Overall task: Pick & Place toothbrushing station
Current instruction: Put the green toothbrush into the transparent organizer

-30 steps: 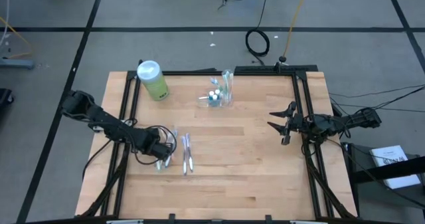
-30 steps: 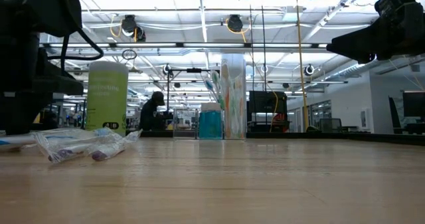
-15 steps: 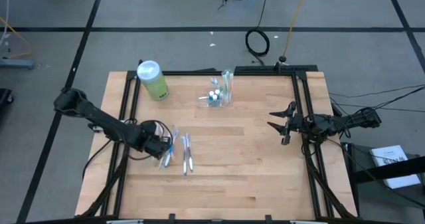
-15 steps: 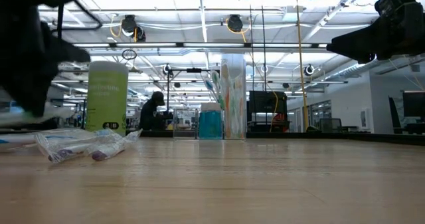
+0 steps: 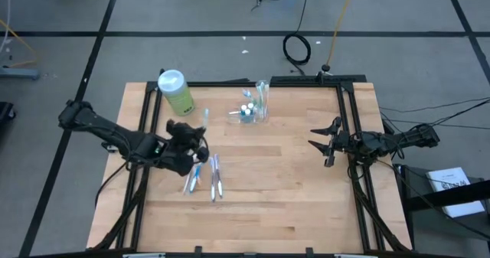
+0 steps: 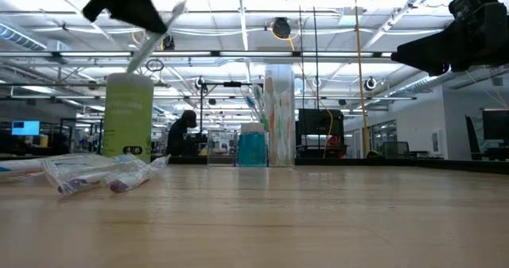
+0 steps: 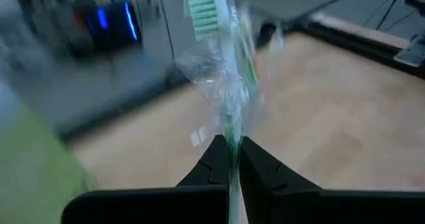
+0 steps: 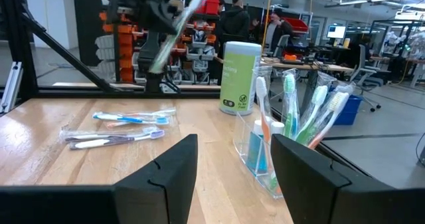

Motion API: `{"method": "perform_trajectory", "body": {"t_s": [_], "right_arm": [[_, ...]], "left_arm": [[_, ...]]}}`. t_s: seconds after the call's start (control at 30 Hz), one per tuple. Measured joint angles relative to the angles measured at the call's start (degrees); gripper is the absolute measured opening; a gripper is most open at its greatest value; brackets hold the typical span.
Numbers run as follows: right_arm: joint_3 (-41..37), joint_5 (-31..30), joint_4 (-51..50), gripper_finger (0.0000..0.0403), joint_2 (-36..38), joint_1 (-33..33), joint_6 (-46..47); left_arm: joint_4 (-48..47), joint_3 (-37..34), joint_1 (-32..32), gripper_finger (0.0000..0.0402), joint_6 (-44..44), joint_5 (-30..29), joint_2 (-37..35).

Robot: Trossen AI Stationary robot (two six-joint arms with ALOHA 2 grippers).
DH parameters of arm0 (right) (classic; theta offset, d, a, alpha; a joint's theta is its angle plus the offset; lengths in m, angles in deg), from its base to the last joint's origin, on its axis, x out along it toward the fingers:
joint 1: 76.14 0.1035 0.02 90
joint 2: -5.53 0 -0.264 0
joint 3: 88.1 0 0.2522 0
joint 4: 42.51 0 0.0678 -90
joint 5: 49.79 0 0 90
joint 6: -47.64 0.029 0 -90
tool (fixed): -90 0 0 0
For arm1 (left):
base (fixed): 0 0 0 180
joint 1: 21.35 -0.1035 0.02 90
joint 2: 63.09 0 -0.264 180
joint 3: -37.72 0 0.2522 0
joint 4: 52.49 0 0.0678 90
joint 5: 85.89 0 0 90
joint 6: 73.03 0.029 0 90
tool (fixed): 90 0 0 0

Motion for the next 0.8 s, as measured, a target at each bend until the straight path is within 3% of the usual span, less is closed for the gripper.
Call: {"method": "perform_trajectory", "body": {"t_s": [0.13,0.2,0.43,0.8], "right_arm": [[0.0,0.0,0.0,0.0183,0.0,0.0,0.0],[0.0,0.0,0.0,0.0183,0.0,0.0,0.0],[0.0,0.0,0.0,0.0183,0.0,0.0,0.0],[0.0,0.0,0.0,0.0183,0.0,0.0,0.0]], "left_arm": [[10.8,-2.7,-3.9,0.0007,15.7,-5.5,0.0],[17.9,-5.6,-6.9,0.0006,20.5,-4.0,0.0],[53.3,-17.2,-19.4,0.0004,40.0,24.4,0.5],[80.1,-23.1,-36.2,0.0006,58.4,43.3,4.2]]}}
